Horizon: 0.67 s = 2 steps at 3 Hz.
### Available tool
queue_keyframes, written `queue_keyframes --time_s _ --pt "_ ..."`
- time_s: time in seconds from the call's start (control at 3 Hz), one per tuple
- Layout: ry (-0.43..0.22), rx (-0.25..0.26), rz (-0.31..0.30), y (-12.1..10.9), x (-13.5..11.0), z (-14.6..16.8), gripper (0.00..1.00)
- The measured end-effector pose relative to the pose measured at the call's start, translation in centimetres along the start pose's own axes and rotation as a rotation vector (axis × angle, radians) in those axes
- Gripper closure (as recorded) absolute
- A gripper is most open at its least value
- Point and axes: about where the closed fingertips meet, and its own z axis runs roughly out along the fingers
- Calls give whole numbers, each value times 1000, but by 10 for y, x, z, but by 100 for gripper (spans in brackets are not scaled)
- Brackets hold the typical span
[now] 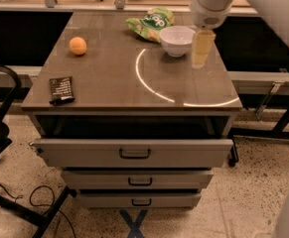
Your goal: Move white bowl near rxbar chocolate
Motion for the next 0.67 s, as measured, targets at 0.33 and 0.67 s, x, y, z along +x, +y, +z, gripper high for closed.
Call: queue_keyframes --time_s 0.33,0.67 --pt "-26 -21 -2 -6 -8 23 0" --pt "-56 -61 -6 -5 -16 47 0"
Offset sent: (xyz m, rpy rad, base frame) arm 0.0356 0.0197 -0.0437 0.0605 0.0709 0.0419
